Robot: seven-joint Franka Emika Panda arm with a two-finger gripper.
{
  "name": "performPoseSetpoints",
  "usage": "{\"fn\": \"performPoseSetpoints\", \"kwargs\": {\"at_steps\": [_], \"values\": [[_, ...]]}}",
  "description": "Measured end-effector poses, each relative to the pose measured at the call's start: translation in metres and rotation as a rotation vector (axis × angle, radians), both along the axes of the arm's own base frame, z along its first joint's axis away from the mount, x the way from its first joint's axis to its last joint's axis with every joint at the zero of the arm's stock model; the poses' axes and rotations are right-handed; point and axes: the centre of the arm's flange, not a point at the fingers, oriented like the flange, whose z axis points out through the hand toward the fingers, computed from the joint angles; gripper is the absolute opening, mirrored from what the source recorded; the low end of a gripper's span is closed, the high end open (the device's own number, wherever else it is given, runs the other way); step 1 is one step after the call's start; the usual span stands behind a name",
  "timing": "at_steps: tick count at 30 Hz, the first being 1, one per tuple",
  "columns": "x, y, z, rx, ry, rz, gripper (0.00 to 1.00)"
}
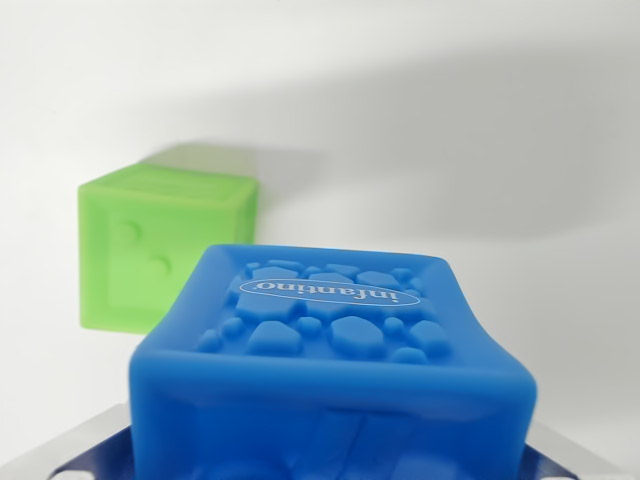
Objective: Stack cube
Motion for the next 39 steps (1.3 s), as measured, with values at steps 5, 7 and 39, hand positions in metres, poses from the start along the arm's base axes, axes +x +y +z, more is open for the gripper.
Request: {"fn": "performPoseSetpoints", "kwargs": {"at_steps": [5,7,39], "values": [[0.002,0.009,0.001,0.0,0.001,-0.017,0.0],[0.002,0.012,0.002,0.0,0.001,-0.025,0.0],[0.01,0.059,-0.005,-0.005,0.006,-0.115,0.0]]}}
